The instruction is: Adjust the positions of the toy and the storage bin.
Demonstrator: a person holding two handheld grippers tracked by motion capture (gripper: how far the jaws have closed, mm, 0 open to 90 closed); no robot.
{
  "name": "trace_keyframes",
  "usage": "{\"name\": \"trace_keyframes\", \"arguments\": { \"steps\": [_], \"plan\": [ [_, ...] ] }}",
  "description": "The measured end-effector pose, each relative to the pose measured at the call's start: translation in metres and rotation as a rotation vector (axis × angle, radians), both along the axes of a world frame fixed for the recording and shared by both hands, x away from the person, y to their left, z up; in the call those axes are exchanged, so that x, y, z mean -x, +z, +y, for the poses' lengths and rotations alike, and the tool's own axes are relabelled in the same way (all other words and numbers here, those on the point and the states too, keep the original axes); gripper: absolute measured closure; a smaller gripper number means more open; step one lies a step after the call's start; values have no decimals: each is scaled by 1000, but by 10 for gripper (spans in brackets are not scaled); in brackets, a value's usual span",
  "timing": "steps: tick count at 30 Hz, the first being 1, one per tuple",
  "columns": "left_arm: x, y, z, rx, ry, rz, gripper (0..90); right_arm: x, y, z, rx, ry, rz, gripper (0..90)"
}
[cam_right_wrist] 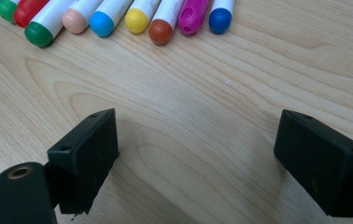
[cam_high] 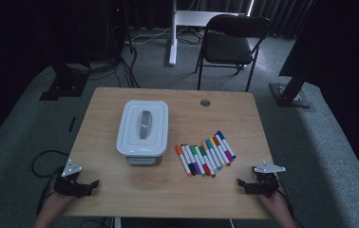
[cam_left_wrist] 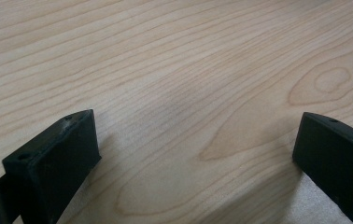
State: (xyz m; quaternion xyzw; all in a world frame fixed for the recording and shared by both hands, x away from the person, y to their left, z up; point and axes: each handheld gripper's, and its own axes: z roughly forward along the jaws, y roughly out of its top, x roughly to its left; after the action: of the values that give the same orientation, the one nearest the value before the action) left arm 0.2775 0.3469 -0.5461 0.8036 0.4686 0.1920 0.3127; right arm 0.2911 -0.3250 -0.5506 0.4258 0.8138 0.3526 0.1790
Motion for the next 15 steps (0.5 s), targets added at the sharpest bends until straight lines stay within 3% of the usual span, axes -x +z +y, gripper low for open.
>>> {"name": "trace_keyframes", "arguments": {
  "steps": [6, 11, 15],
  "plan": [
    [2, 0, -6, 2, 68, -2, 8, 0, 0, 0, 0, -2, 0, 134],
    [3, 0, -10, 4, 75, -3, 9, 3, 0, 1, 1, 20, -1, 131],
    [3, 0, -9, 3, 72, -2, 7, 5, 0, 2, -1, -13, 0, 136]
  ]
}}
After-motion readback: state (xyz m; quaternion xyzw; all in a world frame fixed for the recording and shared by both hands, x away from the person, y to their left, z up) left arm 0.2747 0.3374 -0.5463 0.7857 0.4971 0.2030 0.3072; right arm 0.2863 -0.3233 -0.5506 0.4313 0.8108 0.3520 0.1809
